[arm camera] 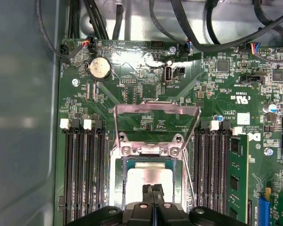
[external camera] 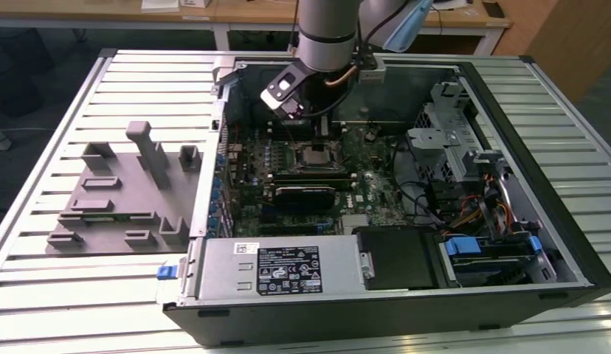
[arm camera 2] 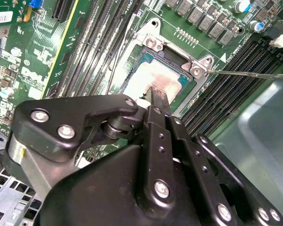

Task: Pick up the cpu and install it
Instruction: 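Place the cpu into insertion slot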

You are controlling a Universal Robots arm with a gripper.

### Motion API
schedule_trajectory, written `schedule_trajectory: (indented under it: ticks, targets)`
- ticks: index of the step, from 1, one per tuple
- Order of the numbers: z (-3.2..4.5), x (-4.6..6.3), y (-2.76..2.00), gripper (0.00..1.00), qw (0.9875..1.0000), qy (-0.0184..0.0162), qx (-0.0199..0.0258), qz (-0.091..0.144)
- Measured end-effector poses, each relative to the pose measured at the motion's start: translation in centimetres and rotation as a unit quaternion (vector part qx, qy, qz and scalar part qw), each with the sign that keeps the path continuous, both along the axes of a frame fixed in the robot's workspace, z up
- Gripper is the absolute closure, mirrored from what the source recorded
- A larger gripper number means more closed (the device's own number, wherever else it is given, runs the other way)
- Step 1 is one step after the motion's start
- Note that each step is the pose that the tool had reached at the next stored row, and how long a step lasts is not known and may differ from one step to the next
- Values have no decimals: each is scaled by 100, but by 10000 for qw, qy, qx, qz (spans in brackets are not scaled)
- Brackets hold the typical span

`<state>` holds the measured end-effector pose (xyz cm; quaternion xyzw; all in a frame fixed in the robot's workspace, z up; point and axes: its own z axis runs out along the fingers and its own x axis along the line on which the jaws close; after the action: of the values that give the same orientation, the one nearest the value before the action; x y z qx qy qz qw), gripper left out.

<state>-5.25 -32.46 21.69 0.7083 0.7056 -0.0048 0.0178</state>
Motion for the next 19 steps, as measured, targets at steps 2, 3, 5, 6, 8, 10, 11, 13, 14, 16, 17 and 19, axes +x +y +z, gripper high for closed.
schedule_trajectory:
  ticks: [2, 3, 5, 6, 8, 10, 11, 13, 14, 16, 17, 19]
  targets:
    - [22, 0, 0, 89, 10000, -1, 1, 0]
    - [38, 0, 0, 89, 10000, -1, 1, 0]
    - [71, 0, 0, 89, 10000, -1, 1, 0]
    - [88, 0, 0, 89, 10000, 0, 0, 0]
    - [117, 0, 0, 89, 10000, 0, 1, 0]
    - [140, 0, 0, 89, 10000, -1, 1, 0]
    - [150, 0, 0, 89, 10000, -1, 1, 0]
    - [169, 0, 1, 89, 10000, -1, 1, 0]
    - [177, 1, 1, 89, 10000, -1, 1, 0]
    - [194, 0, 1, 89, 10000, -1, 1, 0]
    - [203, 1, 1, 89, 10000, -1, 1, 0]
    - [222, 0, 1, 89, 10000, -1, 1, 0]
